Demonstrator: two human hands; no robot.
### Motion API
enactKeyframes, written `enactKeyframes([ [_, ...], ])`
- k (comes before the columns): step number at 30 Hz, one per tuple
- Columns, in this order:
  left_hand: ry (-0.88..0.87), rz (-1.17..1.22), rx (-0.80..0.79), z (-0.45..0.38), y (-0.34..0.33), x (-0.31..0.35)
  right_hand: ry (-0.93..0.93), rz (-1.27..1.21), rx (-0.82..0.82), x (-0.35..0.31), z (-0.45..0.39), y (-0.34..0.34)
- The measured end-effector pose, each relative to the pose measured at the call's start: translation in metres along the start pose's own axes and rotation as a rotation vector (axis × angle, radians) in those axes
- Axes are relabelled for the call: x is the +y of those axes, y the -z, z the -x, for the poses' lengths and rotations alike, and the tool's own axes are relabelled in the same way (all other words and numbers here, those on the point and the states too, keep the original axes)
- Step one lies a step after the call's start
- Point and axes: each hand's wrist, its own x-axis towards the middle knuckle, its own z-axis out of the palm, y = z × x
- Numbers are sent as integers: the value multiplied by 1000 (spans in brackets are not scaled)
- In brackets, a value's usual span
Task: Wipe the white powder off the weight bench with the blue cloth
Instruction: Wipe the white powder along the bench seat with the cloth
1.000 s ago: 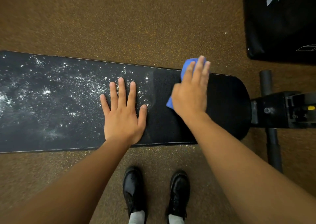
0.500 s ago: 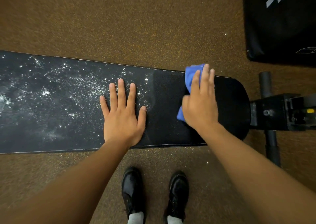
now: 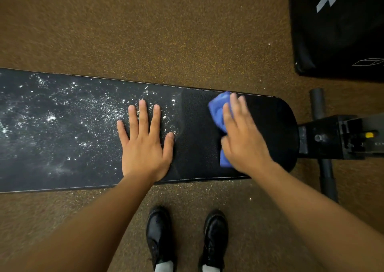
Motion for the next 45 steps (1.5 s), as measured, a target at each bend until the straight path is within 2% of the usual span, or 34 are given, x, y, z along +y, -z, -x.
enactKeyframes([
  [2,0,0,0,0,0,0,-239,8,80,-11,-33,-2],
  [4,-1,5,2,0,0,1,-372,0,116,-34,-58,-7],
  [6,-1,5,1,0,0,1,-331,9,120,-59,-61,-14],
  [9,-1,7,-2,-1,0,0,-38,-18,32,-82,-26,-25],
  [11,-8,20,-1,0,0,-1,48,-57,-15,-80,-3,-24],
  [16,-31,92,3,-1,6,-6,-32,-59,-2,-77,4,-24],
  [19,-67,125,14,-1,17,-19,-156,-82,52,-86,-1,-26],
  [23,-128,44,15,-1,26,-54,-299,-142,150,-95,-19,-27],
  [27,-86,13,1,-8,28,-85,-407,-129,182,-100,-53,-28],
  [31,-68,15,-17,-10,24,-95,-325,-59,134,-117,-62,-34],
  [35,-55,8,-19,-10,23,-93,-123,-36,28,-124,-20,-36],
  [37,-52,1,-27,-10,24,-93,-81,-27,12,-112,-3,-33],
  [42,-50,-7,-23,-10,23,-92,-379,-61,117,-82,-41,-25],
  [45,-52,-5,-15,-10,23,-92,-410,-20,112,-100,-81,-28],
])
